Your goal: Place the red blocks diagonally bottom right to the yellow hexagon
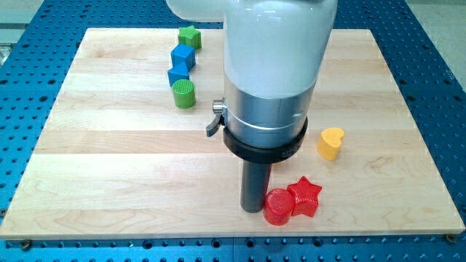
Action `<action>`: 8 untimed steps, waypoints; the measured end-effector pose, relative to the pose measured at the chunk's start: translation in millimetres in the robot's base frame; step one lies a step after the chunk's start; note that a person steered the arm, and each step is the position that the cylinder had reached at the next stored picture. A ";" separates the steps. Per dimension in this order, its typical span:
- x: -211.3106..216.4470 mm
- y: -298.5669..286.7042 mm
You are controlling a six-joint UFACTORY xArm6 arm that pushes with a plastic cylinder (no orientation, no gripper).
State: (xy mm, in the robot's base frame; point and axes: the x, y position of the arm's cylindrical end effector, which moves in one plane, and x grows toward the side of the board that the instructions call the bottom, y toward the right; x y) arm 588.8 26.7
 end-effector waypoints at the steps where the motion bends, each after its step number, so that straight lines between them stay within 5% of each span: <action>1: 13.2 -12.6; 2: 30.2 -24.0; 5: 29.5 129.0; 7: 30.3 19.8; 8: 15.8 10.6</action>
State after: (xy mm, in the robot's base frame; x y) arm 604.6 37.3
